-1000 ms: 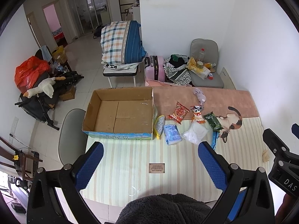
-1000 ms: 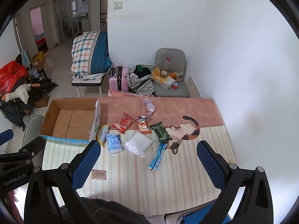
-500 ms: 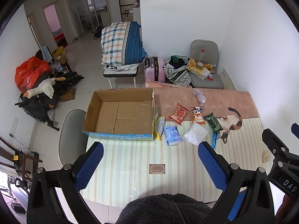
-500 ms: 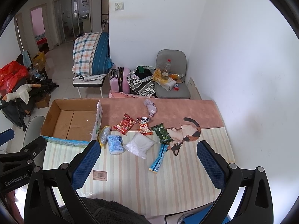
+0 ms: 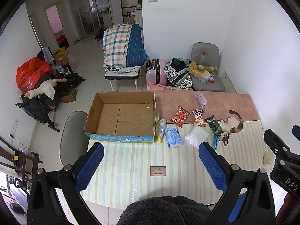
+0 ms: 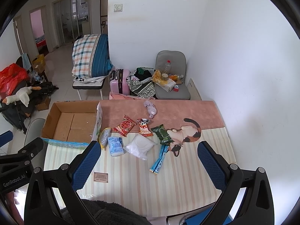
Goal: Organize soft objects
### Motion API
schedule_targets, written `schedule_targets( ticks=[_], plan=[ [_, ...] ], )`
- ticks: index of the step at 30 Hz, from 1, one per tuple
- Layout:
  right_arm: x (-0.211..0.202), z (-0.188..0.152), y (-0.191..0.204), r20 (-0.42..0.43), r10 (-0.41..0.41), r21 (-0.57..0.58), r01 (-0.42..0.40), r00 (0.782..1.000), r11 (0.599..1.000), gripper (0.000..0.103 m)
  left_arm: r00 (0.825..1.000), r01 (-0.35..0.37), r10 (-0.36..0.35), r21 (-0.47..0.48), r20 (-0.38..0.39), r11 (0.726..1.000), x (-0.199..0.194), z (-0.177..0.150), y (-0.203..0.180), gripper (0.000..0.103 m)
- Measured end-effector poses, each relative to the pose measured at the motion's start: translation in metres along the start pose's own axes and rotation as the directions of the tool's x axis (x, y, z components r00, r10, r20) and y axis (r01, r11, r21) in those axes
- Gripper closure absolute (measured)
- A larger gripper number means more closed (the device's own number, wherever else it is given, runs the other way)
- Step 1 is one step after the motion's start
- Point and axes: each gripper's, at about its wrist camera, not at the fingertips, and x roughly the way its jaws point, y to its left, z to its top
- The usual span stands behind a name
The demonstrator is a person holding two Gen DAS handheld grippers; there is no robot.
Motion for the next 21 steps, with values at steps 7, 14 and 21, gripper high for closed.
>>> schedule_targets(
  ticks=[7, 14, 21],
  plan=[
    [-0.0010, 0.0013, -0.0016, 0.005, 0.010, -0.002, -0.010, 1.000, 1.000, 0.000, 1.000, -0.001, 0.001, 0.001, 0.002, 1.000, -0.0006, -0.0007, 0.0014, 0.000],
    [-0.0016, -0.0019, -0.0009, 0.009, 0.011, 0.002, -0.011, 1.000, 1.000, 0.000, 1.000, -0.001, 0.001, -0.001, 0.007, 1.000, -0.0027, -0.0012, 0.0027, 0.000],
    [-0.0012, -0.0020, -0.0016, 0.011, 0.011, 0.001, -0.011, 1.000, 1.000, 0.000, 1.000, 0.003, -0.003, -0.002, 0.010, 1.000, -0.0043, 0.0002, 0.0039, 0.000]
  ],
)
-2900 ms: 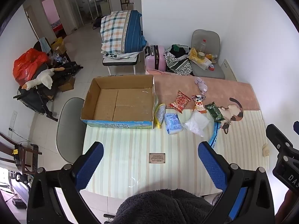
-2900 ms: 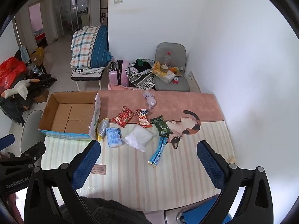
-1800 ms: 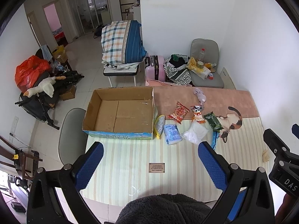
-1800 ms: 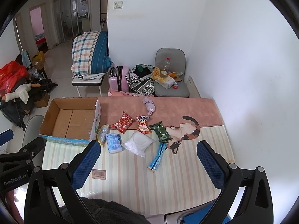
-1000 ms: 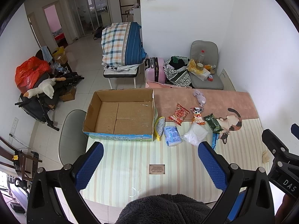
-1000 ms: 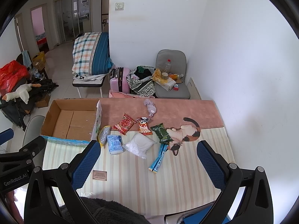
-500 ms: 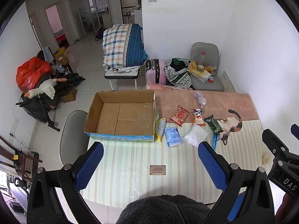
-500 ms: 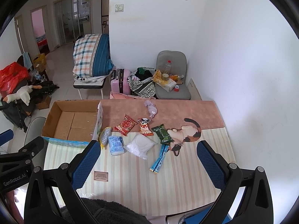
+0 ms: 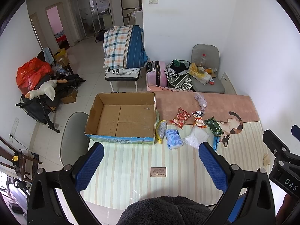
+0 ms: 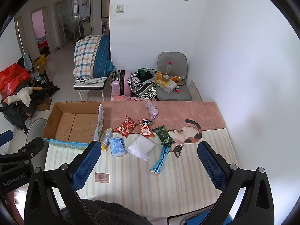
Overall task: Organize soft objects
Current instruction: 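Grasp the blue-white wipes pack with left tool while right tool grasps white tissue pack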
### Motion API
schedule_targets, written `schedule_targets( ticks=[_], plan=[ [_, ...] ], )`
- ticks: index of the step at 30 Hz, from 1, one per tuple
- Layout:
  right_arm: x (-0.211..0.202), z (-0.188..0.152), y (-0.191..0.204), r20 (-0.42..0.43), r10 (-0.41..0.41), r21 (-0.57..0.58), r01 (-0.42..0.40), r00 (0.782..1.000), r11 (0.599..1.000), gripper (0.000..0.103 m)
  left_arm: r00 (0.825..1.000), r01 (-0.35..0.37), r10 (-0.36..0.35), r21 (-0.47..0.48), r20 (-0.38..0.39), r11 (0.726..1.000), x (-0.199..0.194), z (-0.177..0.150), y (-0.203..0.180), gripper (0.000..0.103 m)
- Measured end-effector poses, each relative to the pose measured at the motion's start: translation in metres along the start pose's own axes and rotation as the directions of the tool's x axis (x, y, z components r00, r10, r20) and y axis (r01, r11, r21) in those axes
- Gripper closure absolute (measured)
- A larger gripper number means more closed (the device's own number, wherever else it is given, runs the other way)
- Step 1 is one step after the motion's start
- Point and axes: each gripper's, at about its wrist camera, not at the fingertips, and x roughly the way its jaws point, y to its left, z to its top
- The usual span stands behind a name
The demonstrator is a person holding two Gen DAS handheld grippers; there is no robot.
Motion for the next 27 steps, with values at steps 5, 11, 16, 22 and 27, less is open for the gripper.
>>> schedule_targets(
  ticks=[5, 11, 16, 22, 27],
  plan=[
    [0.000, 0.000, 0.000, 0.006, 0.000, 0.004, 0.000, 1.000, 1.000, 0.000, 1.000, -0.001, 0.001, 0.000, 0.002, 1.000, 0.000, -0.001, 0.000, 0.000],
    [0.014, 0.001, -0.012, -0.005, 0.002, 0.040, -0.002, 1.000, 0.999, 0.000, 1.000, -0.017, 0.017, -0.006, 0.015, 1.000, 0.003, 0.007, 0.001, 0.000],
    [0.052, 0.012, -0.035, -0.025, -0.025, 0.081, 0.027, 0.999, 0.996, 0.000, 0.999, -0.030, 0.030, 0.002, 0.038, 1.000, 0.037, 0.041, -0.006, 0.000],
    [0.170, 0.012, -0.062, -0.236, 0.017, 0.121, 0.012, 0.972, 0.993, 0.000, 0.989, -0.030, 0.037, 0.048, -0.142, 0.998, 0.140, 0.056, -0.028, 0.000],
    [0.313, -0.017, -0.065, -0.453, 0.220, 0.287, -0.092, 0.864, 0.953, 0.000, 0.943, -0.056, 0.075, 0.066, -0.324, 0.996, 0.241, 0.039, -0.043, 0.000]
  ],
)
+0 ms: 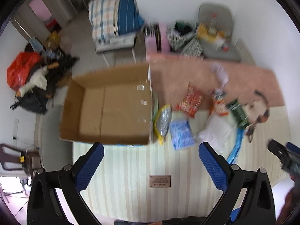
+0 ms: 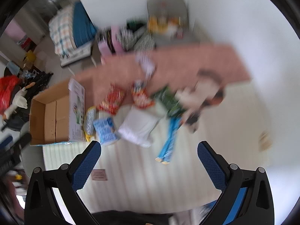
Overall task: Organize soft objects
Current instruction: 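Grasp the blue-white wipes pack with left tool while right tool grasps white tissue pack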
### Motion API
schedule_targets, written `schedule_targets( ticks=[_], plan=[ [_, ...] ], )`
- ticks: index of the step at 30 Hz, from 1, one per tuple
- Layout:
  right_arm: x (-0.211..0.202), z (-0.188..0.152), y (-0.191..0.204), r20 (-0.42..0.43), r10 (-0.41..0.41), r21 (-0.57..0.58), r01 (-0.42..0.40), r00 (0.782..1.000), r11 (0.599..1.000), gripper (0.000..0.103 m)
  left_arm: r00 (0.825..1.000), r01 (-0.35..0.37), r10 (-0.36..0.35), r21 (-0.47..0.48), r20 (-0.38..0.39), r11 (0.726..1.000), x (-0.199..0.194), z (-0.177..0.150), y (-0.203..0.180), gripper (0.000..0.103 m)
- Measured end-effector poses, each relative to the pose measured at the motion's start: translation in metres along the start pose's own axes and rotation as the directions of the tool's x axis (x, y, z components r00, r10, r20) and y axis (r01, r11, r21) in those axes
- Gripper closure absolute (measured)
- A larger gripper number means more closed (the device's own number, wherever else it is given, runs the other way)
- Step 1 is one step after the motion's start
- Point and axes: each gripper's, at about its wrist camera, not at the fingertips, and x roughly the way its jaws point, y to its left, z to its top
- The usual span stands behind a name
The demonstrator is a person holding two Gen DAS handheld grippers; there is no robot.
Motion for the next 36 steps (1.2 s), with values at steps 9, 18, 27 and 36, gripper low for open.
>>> schedule_targets(
  ticks=[9, 18, 27, 36],
  plan=[
    [0.224, 0.036, 0.012, -0.292, 0.058, 0.202, 0.003, 0.955, 0.979, 0.000, 0.987, -0.015, 0.017, 0.013, -0.162, 1.000, 0.092, 0.025, -0.028, 0.005],
    [0.277, 0.020, 0.010, -0.351, -0.047, 0.060, 0.073, 0.935, 0.996, 0.013, 0.966, 0.040, -0.012, 0.104, -0.257, 0.994, 0.139, 0.055, -0.072, 0.005],
    [0.278, -0.030, -0.038, -0.414, -0.110, -0.074, 0.087, 0.904, 0.993, 0.020, 0.884, 0.111, -0.070, 0.061, -0.462, 0.992, 0.232, 0.043, -0.112, 0.012],
    [0.268, -0.032, -0.034, -0.420, -0.067, -0.040, 0.055, 0.905, 0.998, 0.020, 0.843, 0.055, -0.026, 0.039, -0.537, 0.998, 0.295, 0.019, -0.112, 0.036]
  ],
)
